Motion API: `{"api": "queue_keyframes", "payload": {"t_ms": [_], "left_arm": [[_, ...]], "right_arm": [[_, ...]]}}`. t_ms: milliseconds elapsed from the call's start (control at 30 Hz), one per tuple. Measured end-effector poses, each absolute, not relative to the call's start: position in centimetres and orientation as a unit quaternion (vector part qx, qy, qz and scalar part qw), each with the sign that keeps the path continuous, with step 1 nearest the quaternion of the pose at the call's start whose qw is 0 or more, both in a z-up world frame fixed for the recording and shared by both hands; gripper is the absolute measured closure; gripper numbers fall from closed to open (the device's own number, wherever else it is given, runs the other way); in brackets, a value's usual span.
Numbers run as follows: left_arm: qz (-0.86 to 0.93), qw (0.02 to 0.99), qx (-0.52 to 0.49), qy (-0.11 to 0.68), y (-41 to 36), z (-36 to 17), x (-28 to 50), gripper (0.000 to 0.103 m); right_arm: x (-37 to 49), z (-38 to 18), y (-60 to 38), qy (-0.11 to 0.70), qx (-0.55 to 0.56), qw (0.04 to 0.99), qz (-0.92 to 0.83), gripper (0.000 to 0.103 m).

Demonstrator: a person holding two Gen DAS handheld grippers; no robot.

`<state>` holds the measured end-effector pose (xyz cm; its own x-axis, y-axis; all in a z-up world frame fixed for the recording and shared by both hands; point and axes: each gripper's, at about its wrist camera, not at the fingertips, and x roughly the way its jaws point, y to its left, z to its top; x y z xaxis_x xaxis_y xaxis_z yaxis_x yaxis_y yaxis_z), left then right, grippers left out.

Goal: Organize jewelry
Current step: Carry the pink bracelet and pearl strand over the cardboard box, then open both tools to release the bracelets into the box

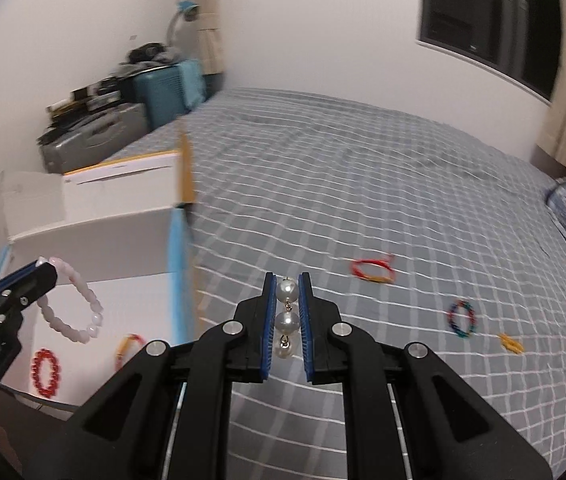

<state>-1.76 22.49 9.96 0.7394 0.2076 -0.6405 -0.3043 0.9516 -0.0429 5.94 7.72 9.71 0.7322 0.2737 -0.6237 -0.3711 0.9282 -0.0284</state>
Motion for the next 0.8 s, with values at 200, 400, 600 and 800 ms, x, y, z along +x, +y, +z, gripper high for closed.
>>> {"api": "queue_keyframes", "payload": {"t_ms": [200,400,600,800], "left_arm": [[0.186,0.914,-0.089,0.348,27.7,8.2,-4.5,0.093],[0.213,0.9,-0.103,0.365,31.3,6.1,-6.3,0.093],[0.217,0.886,-0.123,0.391,33.5,3.5,-6.6,0.093],[0.229,0.873,-0.127,0.412,34.8,1.8,-6.6,0.093]], "right_arm": [[3.9,9.1,13.7,0.32,-0.093,0.915,0.225,0.093],[2.7,6.1,18.8,0.341,-0.117,0.897,0.258,0.093],[2.8,2.7,21.7,0.377,-0.124,0.879,0.266,0.093],[3.0,0.5,23.0,0.4,-0.131,0.868,0.263,0.093]]}}
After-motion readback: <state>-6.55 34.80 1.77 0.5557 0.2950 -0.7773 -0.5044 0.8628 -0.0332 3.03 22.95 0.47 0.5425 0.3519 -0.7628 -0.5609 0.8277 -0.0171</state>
